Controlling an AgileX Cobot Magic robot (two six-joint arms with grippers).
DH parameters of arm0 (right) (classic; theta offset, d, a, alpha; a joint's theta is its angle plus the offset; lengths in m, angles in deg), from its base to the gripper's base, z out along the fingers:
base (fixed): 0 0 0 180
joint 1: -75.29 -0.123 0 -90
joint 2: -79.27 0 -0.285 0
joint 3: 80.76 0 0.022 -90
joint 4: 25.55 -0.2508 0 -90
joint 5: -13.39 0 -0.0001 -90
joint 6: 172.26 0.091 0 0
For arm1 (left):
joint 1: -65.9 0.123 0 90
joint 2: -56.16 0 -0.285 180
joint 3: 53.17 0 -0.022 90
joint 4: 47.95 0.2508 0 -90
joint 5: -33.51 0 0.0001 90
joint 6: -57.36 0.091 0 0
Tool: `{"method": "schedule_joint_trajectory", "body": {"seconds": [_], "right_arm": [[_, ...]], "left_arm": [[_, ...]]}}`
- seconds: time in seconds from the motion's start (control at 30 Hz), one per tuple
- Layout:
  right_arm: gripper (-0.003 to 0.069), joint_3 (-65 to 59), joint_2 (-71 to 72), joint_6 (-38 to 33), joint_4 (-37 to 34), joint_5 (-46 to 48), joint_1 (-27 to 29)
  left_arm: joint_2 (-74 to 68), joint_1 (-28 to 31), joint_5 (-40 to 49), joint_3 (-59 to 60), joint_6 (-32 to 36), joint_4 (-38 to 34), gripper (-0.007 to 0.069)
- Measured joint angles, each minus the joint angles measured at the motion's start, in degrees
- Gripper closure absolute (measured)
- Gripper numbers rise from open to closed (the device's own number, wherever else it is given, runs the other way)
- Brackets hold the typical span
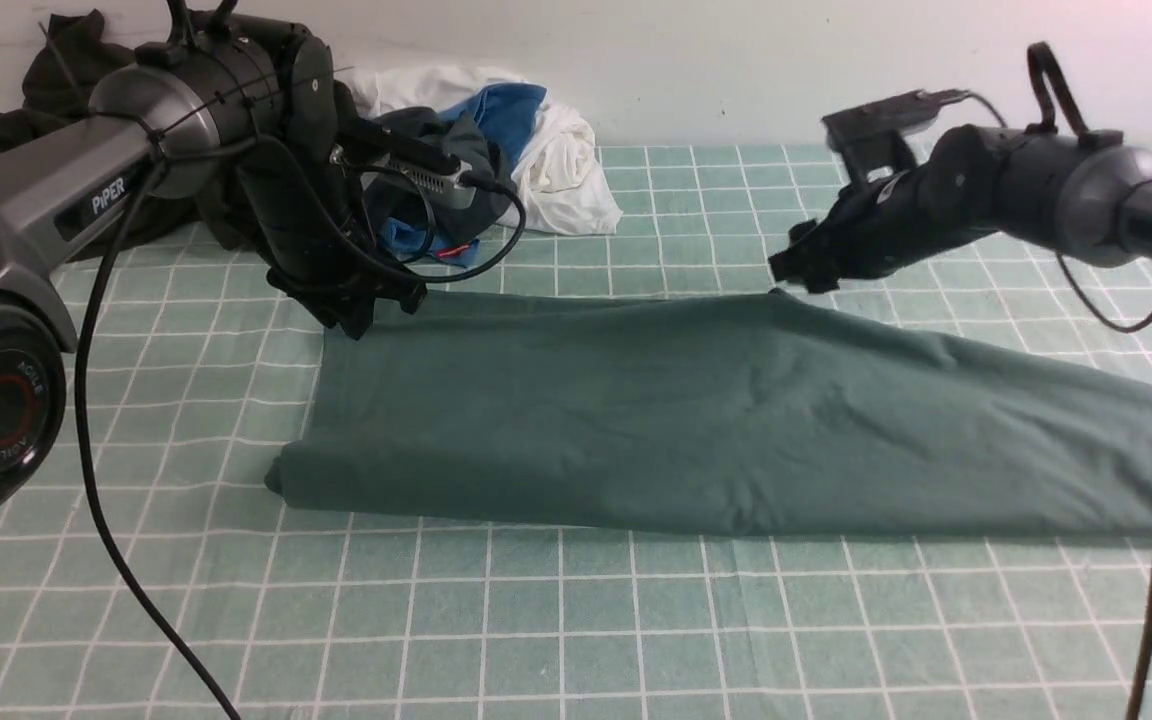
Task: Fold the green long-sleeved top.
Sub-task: Use the right arm to clamp the right edge of the fabric
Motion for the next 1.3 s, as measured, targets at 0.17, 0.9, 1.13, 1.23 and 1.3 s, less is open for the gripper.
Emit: {"method": "schedule_joint_trajectory", "body": {"seconds": [0.17, 0.9, 1.13, 1.23, 1.3], "right_arm": [[0.0273, 8.06, 1.12, 1.57, 2.36, 10.81, 2.78], [0.0273, -15.54, 23.88, 2.54, 10.61, 40.46, 8.46], [0.027, -21.93, 22.27, 6.3, 10.67, 34.75, 17.03], [0.026, -22.04, 20.46, 6.68, 10.71, 33.21, 19.73], [0.0236, -22.05, 18.12, 7.16, 10.71, 32.06, 21.53]], "left_arm": [[0.0, -0.43, 2.96, -0.05, 0.56, -0.15, 0.0506], [7.35, -3.82, -2.33, 24.24, 2.3, -4.1, 0.0513], [7.71, -3.37, -3.39, 25.14, 2.3, -4.77, 0.0513], [7.71, -3.32, -3.44, 25.14, 2.35, -4.89, 0.0513], [7.71, -3.32, -3.46, 25.14, 2.35, -4.89, 0.0513]]}}
